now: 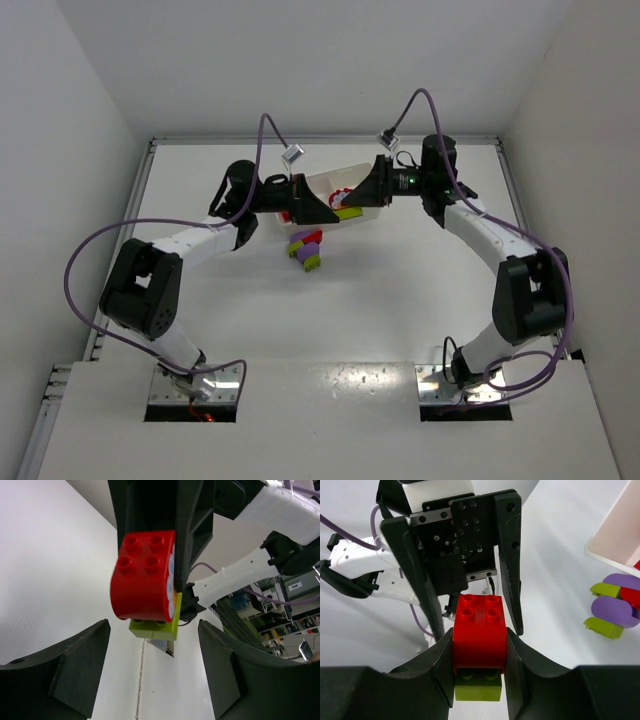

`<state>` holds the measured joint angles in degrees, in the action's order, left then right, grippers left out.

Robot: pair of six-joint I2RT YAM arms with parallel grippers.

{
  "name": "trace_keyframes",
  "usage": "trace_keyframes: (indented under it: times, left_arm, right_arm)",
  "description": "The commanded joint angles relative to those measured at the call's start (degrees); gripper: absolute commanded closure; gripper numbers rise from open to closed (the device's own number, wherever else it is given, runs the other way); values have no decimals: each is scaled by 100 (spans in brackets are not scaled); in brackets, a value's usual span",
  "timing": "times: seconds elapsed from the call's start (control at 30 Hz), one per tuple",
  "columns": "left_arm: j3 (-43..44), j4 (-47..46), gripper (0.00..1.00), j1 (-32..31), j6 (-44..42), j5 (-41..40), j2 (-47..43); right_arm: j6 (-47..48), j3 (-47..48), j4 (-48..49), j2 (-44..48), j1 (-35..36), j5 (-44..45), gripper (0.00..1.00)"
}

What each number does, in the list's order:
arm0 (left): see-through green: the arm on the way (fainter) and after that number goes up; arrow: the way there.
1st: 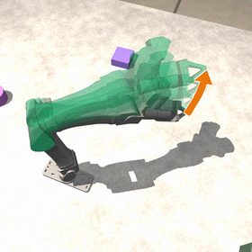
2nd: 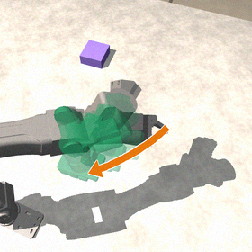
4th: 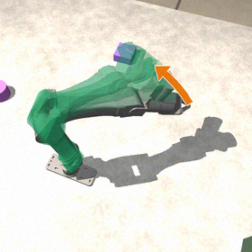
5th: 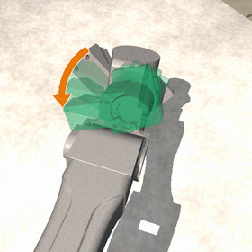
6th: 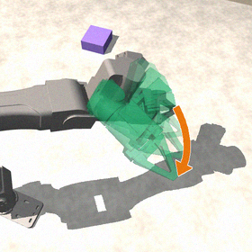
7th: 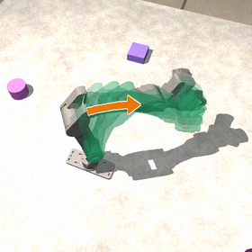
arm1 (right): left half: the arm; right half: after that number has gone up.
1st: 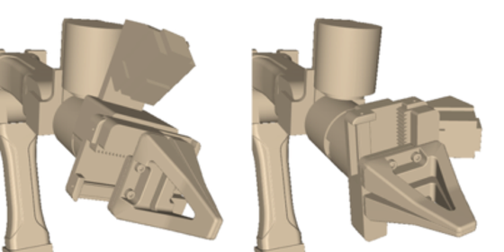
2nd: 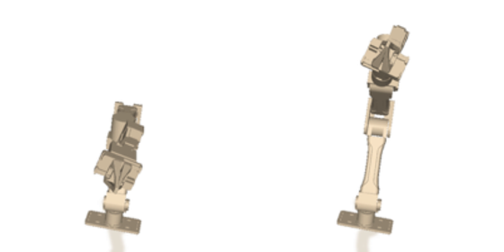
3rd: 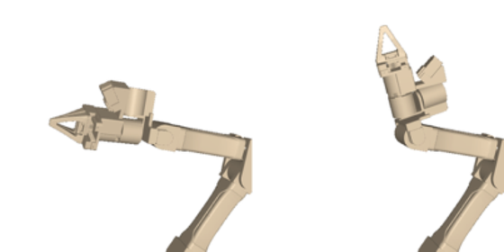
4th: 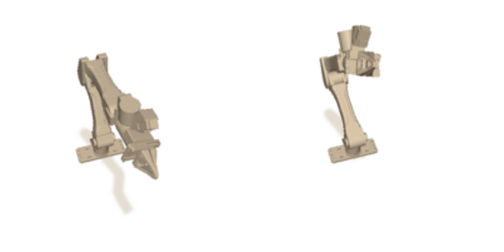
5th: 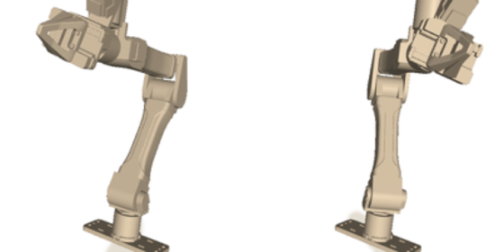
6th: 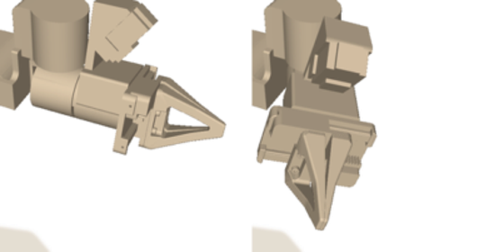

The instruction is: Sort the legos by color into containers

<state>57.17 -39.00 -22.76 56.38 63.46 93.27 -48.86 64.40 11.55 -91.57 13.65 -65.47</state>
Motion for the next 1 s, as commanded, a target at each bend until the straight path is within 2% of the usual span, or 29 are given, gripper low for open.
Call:
trace_keyframes:
  times: [0.0,0.17,0.27,0.3,0.4,0.5,0.6,0.67,0.73,0.83,0.97]
  left_arm:
    - [207,-274,25,53,-48,-150,-2]
    - [207,-397,44,53,13,-203,50]
    - [260,-397,65,53,13,-71,103]
    - [312,-397,77,53,13,-71,103]
    - [313,-189,90,-52,-118,-9,103]
    - [374,382,93,-184,-767,114,-89]
    - [374,1803,94,-307,-1838,114,-370]
    - [374,2307,94,-308,-2525,-9,-503]
    - [217,2616,94,-308,-2824,-70,-739]
    - [-187,2556,95,-36,-2756,-386,-1108]
    - [-575,2800,95,728,-2825,-1036,-1890]
  right_arm:
    - [-132,187,383,8,41,-203,99]
    - [-132,187,436,8,94,-203,99]
    - [-185,240,488,-45,94,-151,99]
    - [-185,240,549,-45,94,-150,99]
    - [-185,353,550,-150,94,-98,100]
    - [-185,607,602,-317,-28,43,100]
    - [-185,993,603,-572,-82,96,100]
    - [-185,1214,603,-808,-82,157,100]
    - [-185,1565,603,-976,-82,210,100]
    - [-80,1918,428,-1293,-82,341,100]
    - [481,2111,-230,-1635,59,789,100]
